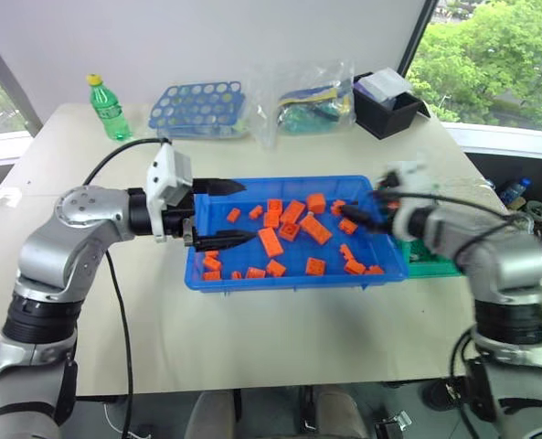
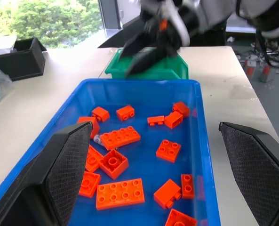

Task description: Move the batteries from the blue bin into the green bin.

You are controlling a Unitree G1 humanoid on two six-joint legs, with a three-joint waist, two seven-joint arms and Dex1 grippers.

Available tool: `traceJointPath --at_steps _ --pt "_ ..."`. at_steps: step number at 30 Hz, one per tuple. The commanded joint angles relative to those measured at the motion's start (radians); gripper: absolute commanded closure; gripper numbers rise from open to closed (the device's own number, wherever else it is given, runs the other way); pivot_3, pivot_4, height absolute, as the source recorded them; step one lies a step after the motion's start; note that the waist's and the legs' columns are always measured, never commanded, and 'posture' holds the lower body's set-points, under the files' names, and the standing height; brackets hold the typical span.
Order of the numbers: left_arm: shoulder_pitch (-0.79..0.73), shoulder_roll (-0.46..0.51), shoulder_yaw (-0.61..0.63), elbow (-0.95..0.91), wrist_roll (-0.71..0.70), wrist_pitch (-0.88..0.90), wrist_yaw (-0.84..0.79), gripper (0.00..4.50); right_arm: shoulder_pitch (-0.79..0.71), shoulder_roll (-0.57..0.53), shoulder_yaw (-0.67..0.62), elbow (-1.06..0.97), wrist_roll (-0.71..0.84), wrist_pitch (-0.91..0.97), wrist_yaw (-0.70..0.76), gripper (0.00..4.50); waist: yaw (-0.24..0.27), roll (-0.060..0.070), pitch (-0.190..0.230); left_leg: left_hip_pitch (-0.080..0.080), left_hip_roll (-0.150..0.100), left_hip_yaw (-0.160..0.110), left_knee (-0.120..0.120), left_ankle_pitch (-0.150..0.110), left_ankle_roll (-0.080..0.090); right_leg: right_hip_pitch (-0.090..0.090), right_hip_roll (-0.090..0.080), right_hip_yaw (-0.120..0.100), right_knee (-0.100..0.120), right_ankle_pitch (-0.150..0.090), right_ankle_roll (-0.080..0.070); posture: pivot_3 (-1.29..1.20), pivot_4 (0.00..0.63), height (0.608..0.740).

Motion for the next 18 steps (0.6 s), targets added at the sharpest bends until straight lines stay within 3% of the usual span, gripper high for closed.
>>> traceJointPath --at_steps 1,6,14,16,18 --pt "-0.005 0.009 0.028 -0.034 -0.011 -0.004 0.007 0.00 -0.052 0.031 0.082 0.105 -0.055 -0.096 0.009 0.06 0.006 0.000 0.000 0.000 0.000 0.000 0.000 0.000 0.000 -0.001 0.000 0.000 0.000 0.000 0.000 0.00 0.150 0.723" --pt "0.006 0.022 0.044 -0.052 -0.017 0.004 0.014 0.00 -0.088 0.073 0.164 0.293 -0.133 -0.216 0.010 0.06 0.005 0.000 0.000 -0.002 -0.001 0.000 0.003 0.000 0.000 0.000 0.000 0.000 -0.001 0.000 0.000 0.00 0.150 0.723" --pt "0.021 0.032 0.060 -0.073 -0.026 0.016 0.032 0.00 -0.104 0.098 0.173 0.449 -0.183 -0.314 0.045 0.06 0.000 -0.001 0.000 -0.001 -0.001 0.000 0.001 0.000 0.000 0.002 0.000 0.000 0.004 0.002 -0.002 0.00 0.150 0.723" --pt "0.020 0.033 0.059 -0.073 -0.026 0.017 0.036 0.00 -0.091 0.100 0.175 0.439 -0.185 -0.318 0.057 0.59 0.000 -0.001 0.000 0.000 -0.001 -0.001 0.001 0.000 0.000 0.002 0.000 0.000 0.004 0.001 -0.002 0.00 0.150 0.723" --pt "0.016 0.034 0.058 -0.070 -0.027 0.016 0.038 0.00 -0.081 0.102 0.172 0.414 -0.183 -0.310 0.061 1.43 0.000 -0.001 0.000 0.000 -0.001 -0.001 0.001 0.000 0.000 0.002 0.000 0.000 0.004 0.000 0.000 0.00 0.150 0.723"
